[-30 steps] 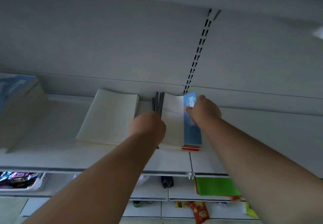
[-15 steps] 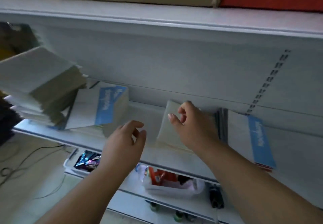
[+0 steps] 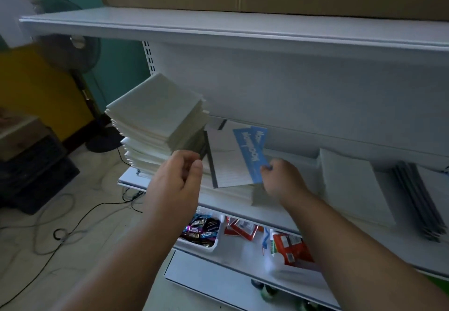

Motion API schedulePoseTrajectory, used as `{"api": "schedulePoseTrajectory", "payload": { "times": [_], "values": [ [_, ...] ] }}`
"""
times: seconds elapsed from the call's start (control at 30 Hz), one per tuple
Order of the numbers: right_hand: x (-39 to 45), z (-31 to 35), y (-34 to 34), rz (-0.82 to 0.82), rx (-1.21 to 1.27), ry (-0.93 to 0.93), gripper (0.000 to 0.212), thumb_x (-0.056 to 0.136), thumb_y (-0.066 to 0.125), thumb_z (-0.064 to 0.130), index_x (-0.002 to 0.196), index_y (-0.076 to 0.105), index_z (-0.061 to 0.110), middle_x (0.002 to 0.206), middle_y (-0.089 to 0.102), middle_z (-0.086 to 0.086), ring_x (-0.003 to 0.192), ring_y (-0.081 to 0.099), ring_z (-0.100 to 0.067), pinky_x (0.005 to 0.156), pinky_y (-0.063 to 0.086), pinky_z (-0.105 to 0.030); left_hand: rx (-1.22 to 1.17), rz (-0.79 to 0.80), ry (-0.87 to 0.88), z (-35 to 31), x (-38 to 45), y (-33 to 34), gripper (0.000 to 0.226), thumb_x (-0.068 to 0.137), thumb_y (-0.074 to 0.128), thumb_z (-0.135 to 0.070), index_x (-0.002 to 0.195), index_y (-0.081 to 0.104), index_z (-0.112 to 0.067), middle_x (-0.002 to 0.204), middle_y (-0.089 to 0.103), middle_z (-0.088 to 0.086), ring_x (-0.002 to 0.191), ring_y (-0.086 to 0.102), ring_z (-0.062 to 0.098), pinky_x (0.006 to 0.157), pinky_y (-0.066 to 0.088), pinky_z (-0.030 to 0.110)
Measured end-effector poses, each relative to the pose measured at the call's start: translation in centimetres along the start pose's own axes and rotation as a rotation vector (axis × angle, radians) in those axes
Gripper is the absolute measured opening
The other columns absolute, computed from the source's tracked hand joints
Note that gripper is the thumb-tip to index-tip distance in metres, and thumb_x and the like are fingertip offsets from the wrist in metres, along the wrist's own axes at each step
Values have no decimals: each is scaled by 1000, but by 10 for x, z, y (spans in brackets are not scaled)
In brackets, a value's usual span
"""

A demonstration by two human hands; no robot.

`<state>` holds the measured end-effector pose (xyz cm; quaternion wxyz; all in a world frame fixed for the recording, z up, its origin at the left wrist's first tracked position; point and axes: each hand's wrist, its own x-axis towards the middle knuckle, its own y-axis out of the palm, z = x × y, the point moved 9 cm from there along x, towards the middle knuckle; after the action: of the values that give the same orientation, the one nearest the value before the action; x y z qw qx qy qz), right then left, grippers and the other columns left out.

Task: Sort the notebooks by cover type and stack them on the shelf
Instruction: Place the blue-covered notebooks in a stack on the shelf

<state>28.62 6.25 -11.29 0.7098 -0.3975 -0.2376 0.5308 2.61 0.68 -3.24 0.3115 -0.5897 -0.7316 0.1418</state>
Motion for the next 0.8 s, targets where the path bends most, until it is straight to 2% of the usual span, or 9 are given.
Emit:
{"api": "schedulePoseTrajectory", "payload": {
  "times": [0.07,0.13,0.23,0.33,0.4,0.5,0.6,0.7,0.8],
  "values": [
    [4,-3,-13,-132,189,71,27,97,46,25,86,63,7,85,70,-14,74,65,-28,68,51,-33,-10,40,-47,6,9,-2,20,98,52,-38,114,60,-30,90,61,-15,79,57,3,64,43,28],
    [-3,6,-25,-212,534,106,24,96,50,25,79,61,13,82,70,-20,54,57,-22,54,45,-34,-57,99,-130,14,16,4,30,97,54,-43,123,57,-28,97,60,-18,87,60,5,73,50,32],
    [-17,36,-24,-150,834,59,26,97,55,25,72,56,19,77,65,-17,46,44,-11,44,33,-23,-300,202,-280,18,21,20,42,97,55,-46,132,50,-25,100,66,-13,86,69,13,82,59,44],
    [-28,65,-18,-93,737,-63,29,100,54,30,78,59,12,74,60,-4,60,54,-14,50,45,-30,-541,167,-367,20,26,20,10,102,52,-25,111,56,-27,98,71,0,72,74,21,72,62,46],
    [-23,61,-16,-145,496,-62,47,99,48,51,84,60,8,78,63,-3,72,59,-19,63,44,-37,-578,90,-368,26,32,10,15,103,47,-15,100,57,-27,92,71,7,63,72,24,65,61,43],
    [-11,36,2,-64,65,49,62,85,48,74,97,50,14,88,58,0,83,59,-23,61,35,-32,-593,-10,-320,36,38,-4,18,103,45,-15,97,57,-26,79,72,7,55,65,21,57,57,39],
    [-3,18,10,-13,-25,105,46,91,53,58,103,53,14,104,64,-8,91,60,-29,71,41,-33,-605,-15,-295,40,39,-7,21,104,44,-15,94,57,-28,64,69,-2,56,62,22,61,58,45],
    [-2,8,-20,-215,-16,147,24,97,48,25,109,55,5,113,64,-20,103,60,-38,73,37,-33,-629,-8,-277,37,39,-8,26,105,42,-18,92,56,-35,68,70,-4,56,61,22,63,58,45],
    [-7,3,-45,-396,414,181,21,91,48,19,101,59,5,96,67,-20,74,62,-33,60,34,-29,-576,-55,-230,32,42,-17,22,106,41,-24,96,52,-40,87,68,-5,55,63,13,55,58,32]
  ]
}}
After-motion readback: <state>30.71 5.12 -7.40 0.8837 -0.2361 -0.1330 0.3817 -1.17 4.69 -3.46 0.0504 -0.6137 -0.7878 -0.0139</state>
